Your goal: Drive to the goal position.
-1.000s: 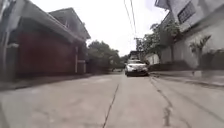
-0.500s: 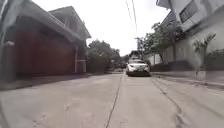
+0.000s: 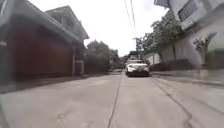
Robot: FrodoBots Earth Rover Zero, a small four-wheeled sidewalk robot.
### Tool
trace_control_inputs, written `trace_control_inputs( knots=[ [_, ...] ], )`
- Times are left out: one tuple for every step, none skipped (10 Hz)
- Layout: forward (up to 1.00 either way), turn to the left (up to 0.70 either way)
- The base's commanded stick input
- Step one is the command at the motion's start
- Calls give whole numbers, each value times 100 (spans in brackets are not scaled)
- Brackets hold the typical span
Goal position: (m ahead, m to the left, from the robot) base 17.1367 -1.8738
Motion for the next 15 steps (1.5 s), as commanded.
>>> trace_control_inputs(
  knots=[
    [50,0],
    [50,0],
    [50,0],
    [50,0],
    [50,0],
    [50,0],
    [50,0],
    [50,0],
    [50,0],
    [50,0],
    [50,0],
    [50,0],
    [50,0],
    [50,0],
    [50,0]
  ],
)
